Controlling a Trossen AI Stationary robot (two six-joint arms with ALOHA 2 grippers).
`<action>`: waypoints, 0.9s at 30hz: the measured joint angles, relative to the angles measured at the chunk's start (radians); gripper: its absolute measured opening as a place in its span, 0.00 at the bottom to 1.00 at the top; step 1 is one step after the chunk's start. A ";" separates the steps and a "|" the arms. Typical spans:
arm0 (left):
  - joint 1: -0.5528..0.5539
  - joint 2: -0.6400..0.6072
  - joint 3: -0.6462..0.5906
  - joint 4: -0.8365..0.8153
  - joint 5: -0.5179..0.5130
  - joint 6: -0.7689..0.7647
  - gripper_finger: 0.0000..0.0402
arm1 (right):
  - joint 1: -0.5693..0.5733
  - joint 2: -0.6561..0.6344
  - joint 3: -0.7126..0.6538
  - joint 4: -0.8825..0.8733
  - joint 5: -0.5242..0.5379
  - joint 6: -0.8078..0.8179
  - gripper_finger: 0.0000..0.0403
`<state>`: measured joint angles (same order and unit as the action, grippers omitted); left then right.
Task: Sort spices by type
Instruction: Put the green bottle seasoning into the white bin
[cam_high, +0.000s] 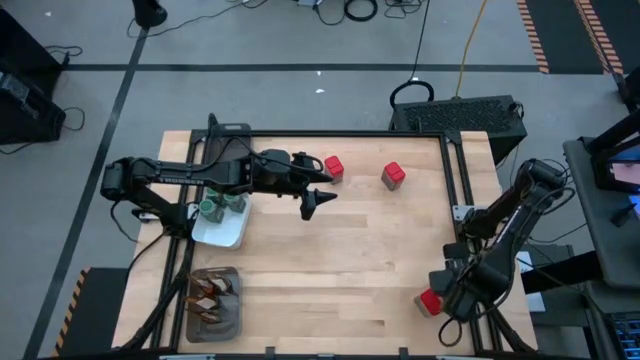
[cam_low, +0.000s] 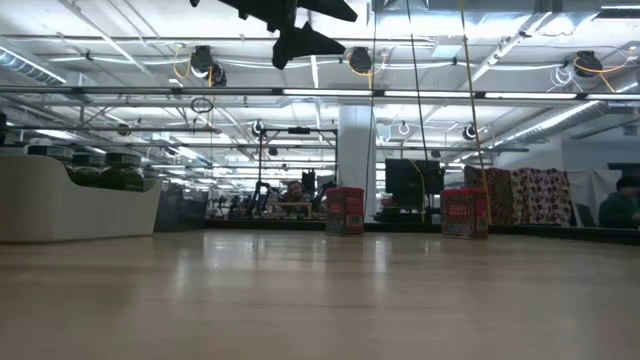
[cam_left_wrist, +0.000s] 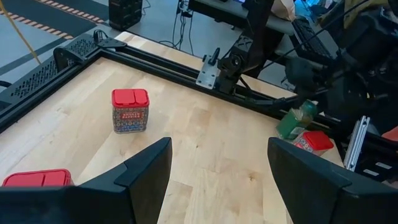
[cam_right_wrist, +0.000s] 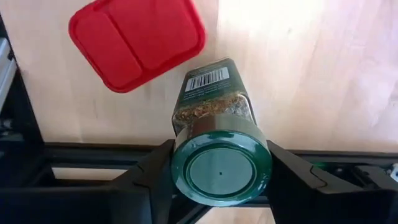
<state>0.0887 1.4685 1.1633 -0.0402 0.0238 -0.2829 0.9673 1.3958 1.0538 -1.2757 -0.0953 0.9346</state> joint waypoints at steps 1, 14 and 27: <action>0.000 0.000 0.000 0.000 0.000 0.000 0.66 | -0.004 -0.012 0.000 -0.007 0.004 0.009 0.45; -0.002 0.000 0.000 0.001 0.031 -0.026 0.66 | -0.234 -0.133 0.000 -0.028 0.023 -0.126 0.45; -0.068 0.000 0.000 -0.031 0.036 -0.052 0.66 | -0.662 -0.085 0.001 0.261 0.019 -0.521 0.45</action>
<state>0.0210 1.4685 1.1633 -0.0711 0.0597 -0.3349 0.3053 1.3109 1.0550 -1.0149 -0.0758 0.4137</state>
